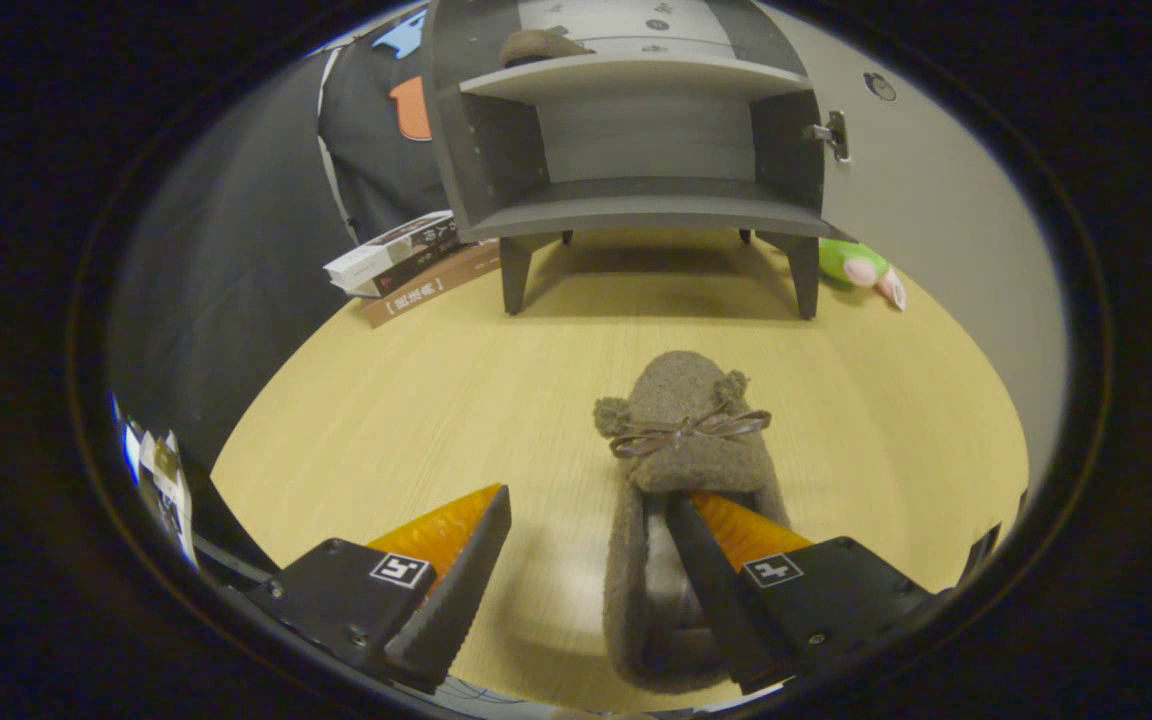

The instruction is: Open the shoe cabinet door, grab the shoes and put them into the shoe cabinet, then close the shoe cabinet door.

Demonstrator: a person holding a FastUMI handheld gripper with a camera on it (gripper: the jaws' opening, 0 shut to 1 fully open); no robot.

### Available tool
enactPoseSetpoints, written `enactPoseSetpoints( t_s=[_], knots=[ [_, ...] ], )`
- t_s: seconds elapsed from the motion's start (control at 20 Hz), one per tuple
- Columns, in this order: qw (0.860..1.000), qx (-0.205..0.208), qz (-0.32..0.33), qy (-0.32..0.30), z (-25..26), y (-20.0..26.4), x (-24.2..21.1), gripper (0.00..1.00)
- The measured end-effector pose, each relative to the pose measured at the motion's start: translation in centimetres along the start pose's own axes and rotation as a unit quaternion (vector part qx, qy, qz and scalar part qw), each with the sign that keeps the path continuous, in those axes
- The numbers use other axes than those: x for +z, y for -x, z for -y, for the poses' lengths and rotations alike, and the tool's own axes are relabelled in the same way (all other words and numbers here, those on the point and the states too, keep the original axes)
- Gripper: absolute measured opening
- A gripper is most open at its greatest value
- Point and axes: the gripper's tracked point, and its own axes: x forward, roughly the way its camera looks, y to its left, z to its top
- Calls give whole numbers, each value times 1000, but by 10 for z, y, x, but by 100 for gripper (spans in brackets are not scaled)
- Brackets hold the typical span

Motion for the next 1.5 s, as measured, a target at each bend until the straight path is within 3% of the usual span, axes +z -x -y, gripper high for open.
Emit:
enactPoseSetpoints(
  t_s=[0.15,0.3,0.4,0.5,0.8,1.25,1.5],
  knots=[
    [1000,-13,4,-11,8,-18,11,94],
    [999,-30,6,-34,24,-24,12,46],
    [1000,-8,-1,-29,19,-24,9,13],
    [1000,-3,-5,-29,17,-20,13,7],
    [999,15,37,-11,7,31,40,6],
    [986,11,165,20,-19,166,155,6],
    [975,-5,218,39,-32,203,237,6]
  ],
)
